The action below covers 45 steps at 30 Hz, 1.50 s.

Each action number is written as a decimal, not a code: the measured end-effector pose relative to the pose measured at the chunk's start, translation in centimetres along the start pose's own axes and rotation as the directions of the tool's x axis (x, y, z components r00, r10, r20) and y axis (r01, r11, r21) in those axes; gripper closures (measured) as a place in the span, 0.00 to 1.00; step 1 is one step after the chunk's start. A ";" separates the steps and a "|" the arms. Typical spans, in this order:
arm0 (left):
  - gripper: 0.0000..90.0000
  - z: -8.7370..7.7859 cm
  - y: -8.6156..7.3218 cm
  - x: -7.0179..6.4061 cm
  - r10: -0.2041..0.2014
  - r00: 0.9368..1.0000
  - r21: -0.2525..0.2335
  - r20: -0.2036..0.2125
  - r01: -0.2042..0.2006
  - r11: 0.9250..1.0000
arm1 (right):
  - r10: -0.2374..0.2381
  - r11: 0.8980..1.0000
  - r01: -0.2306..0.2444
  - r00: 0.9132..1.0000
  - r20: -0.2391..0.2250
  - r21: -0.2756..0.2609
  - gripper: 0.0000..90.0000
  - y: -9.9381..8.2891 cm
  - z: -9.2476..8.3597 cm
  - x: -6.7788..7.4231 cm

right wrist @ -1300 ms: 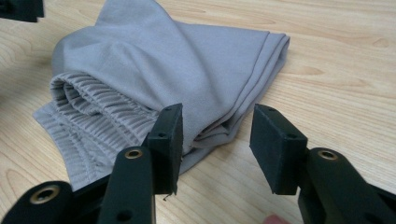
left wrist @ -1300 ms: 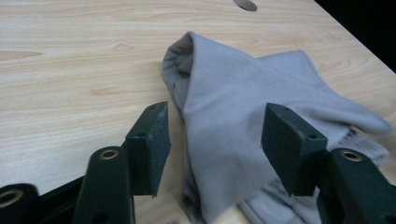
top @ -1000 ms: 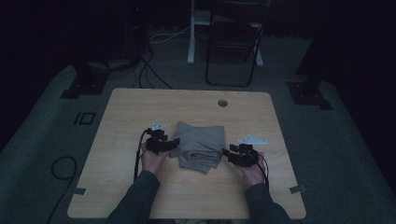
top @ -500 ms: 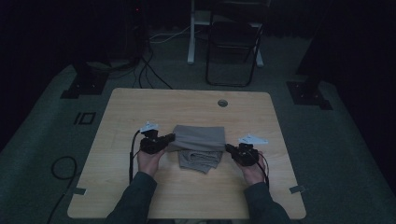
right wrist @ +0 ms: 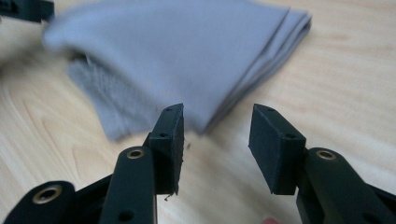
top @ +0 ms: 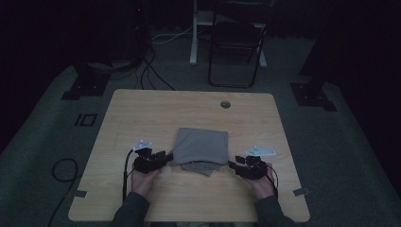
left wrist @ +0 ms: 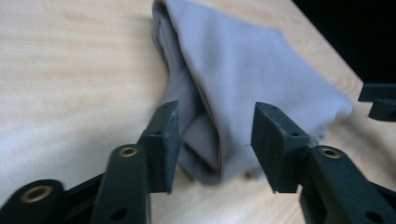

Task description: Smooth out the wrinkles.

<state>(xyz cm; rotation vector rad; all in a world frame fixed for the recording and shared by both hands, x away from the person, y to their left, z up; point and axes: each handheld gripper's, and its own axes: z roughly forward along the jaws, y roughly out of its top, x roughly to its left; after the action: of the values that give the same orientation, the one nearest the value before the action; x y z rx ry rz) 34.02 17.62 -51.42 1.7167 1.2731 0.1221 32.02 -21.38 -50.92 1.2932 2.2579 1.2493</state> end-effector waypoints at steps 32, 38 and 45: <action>0.47 -2.1 -2.8 2.8 0.158 0.920 0.009 -0.359 -0.166 0.986 | 0.009 0.999 -0.016 0.985 0.170 0.039 0.49 -2.9 -0.2 -2.6; 0.43 -2.0 -3.1 3.7 0.174 0.882 0.042 -0.437 -0.173 0.984 | 0.050 0.998 -0.054 0.982 0.183 0.017 0.48 -3.4 -0.6 -3.3; 0.38 -1.7 -3.0 4.1 0.167 0.860 0.090 -0.482 -0.141 0.986 | 0.041 0.998 -0.048 0.980 0.193 0.031 0.47 -3.6 -0.5 -3.4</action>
<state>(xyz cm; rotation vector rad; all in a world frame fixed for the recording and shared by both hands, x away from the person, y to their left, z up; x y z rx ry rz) 32.82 21.87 -54.44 1.9021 1.5038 0.6617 31.60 -25.16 -54.03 1.4195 2.1352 1.0523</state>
